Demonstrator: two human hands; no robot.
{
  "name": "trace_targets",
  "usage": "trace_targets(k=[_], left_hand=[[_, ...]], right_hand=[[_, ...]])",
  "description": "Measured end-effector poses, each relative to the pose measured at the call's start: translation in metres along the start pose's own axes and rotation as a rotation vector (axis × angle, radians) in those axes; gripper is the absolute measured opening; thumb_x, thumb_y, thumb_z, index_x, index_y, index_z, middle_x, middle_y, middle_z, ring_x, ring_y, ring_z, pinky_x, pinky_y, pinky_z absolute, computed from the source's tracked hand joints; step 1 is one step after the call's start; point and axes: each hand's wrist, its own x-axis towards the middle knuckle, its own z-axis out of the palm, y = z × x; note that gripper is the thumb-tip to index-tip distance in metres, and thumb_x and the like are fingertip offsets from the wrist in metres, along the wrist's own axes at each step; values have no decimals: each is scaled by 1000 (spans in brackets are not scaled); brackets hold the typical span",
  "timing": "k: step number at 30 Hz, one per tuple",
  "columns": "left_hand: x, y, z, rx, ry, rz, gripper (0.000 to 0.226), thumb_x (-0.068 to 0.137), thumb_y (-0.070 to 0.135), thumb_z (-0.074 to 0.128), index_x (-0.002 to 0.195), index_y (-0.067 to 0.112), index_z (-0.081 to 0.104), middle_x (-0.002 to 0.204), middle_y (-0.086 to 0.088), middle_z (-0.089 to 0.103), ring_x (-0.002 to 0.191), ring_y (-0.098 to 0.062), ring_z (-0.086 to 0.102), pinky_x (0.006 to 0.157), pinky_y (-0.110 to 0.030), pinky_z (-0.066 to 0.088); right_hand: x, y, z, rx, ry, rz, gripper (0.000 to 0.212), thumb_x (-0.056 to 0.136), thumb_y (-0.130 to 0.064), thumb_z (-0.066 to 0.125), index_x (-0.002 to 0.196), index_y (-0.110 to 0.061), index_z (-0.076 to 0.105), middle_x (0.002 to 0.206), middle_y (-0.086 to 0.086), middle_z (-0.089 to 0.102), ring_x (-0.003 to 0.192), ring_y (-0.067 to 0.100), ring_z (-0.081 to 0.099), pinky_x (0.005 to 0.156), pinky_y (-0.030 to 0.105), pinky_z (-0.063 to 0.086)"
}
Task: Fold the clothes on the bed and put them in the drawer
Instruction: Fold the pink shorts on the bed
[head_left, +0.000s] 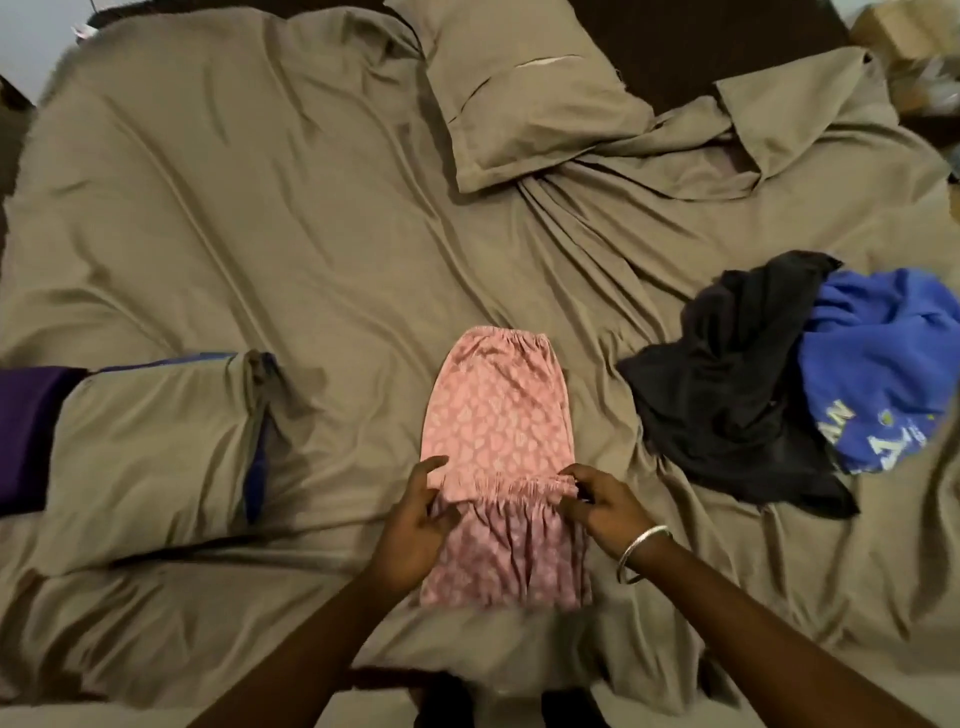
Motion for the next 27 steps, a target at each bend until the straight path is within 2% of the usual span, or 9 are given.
trace_targets(k=[2,4,6,10,13,16,20,24,27], left_hand=[[37,8,3,-135,74,25,43,93,-9,57,126,17,49,80,14,63,66,7,57,66,-9,44],[79,11,8,-212,171,67,37,95,-3,56,123,20,51,101,15,64,85,12,61,80,-9,47],[122,12,13,-205,247,114,32,96,2,58,121,20,52,109,16,63,93,13,60,83,-6,45],[196,12,9,-103,341,94,35,99,18,58,134,17,53,126,-2,63,110,-11,60,91,-15,44],[214,-7,2,115,427,-45,55,99,32,53,149,15,39,137,-7,58,124,-25,55,105,-32,41],[171,-22,10,310,551,46,67,91,49,58,144,12,43,133,-11,57,122,-31,52,103,-46,42],[88,-59,37,583,450,-18,84,80,67,56,139,8,44,127,-18,51,113,-38,50,92,-48,44],[61,-100,40,756,429,48,61,90,53,44,123,2,56,110,-21,57,92,-41,56,78,-47,48],[66,-94,33,621,432,-38,50,91,46,40,111,6,61,102,-17,61,92,-40,58,78,-46,48]], right_hand=[[38,-5,1,106,103,17,20,87,-10,71,95,-28,67,89,2,71,86,21,65,86,41,52],[82,-11,0,161,206,-9,24,89,-8,69,105,-24,66,98,5,72,95,24,67,92,42,52],[126,-14,-4,186,260,-57,22,90,-6,65,108,-19,65,99,3,71,94,20,67,90,36,51],[189,-32,-15,75,329,-107,17,92,-11,62,108,-16,63,89,4,67,84,21,63,83,33,51],[202,-23,-9,-88,387,4,39,90,-20,64,129,-16,56,99,7,65,91,23,60,82,23,43],[163,-5,11,-248,515,10,47,85,-24,65,129,-12,56,116,17,60,105,35,57,88,37,47],[77,30,53,-384,550,190,53,85,-45,68,122,-9,56,118,19,56,105,40,54,81,44,49],[38,61,81,-447,501,216,62,88,-62,49,113,-6,60,107,21,60,93,40,57,73,42,51],[37,61,79,-260,571,207,39,92,-44,62,99,-5,61,94,16,60,83,36,57,64,34,39]])
